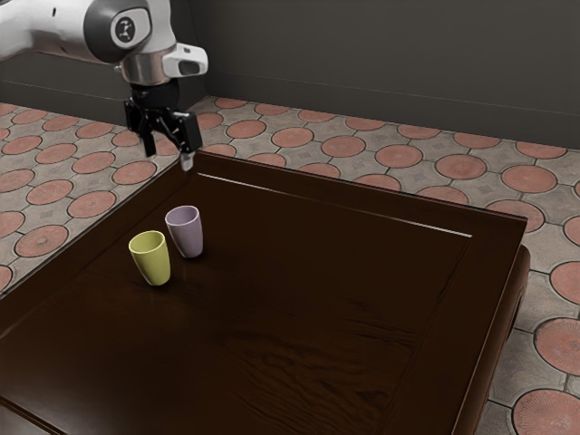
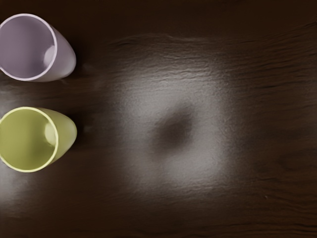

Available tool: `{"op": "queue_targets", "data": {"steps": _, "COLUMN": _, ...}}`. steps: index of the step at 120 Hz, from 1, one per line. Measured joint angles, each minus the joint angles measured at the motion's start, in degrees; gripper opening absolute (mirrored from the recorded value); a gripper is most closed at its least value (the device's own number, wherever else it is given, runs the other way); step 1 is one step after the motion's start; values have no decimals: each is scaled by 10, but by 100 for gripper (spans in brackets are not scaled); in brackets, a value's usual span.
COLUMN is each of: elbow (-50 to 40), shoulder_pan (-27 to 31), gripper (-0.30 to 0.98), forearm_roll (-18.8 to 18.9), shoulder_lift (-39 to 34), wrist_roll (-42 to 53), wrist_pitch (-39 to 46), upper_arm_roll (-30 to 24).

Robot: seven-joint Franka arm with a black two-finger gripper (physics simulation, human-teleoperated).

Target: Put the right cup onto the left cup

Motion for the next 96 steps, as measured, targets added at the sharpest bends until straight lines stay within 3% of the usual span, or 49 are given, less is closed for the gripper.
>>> {"op": "queue_targets", "data": {"steps": 27, "elbow": 5, "shoulder_pan": 20, "gripper": 69, "forearm_roll": -5, "shoulder_lift": 48, "wrist_roll": 5, "wrist_pitch": 40, "upper_arm_roll": -2}}
{"op": "queue_targets", "data": {"steps": 52, "elbow": 31, "shoulder_pan": 67, "gripper": 66, "forearm_roll": -37, "shoulder_lift": 148, "wrist_roll": 19, "wrist_pitch": 80, "upper_arm_roll": 3}}
{"op": "queue_targets", "data": {"steps": 96, "elbow": 81, "shoulder_pan": 91, "gripper": 56, "forearm_roll": -77, "shoulder_lift": 247, "wrist_roll": 53, "wrist_pitch": 127, "upper_arm_roll": 2}}
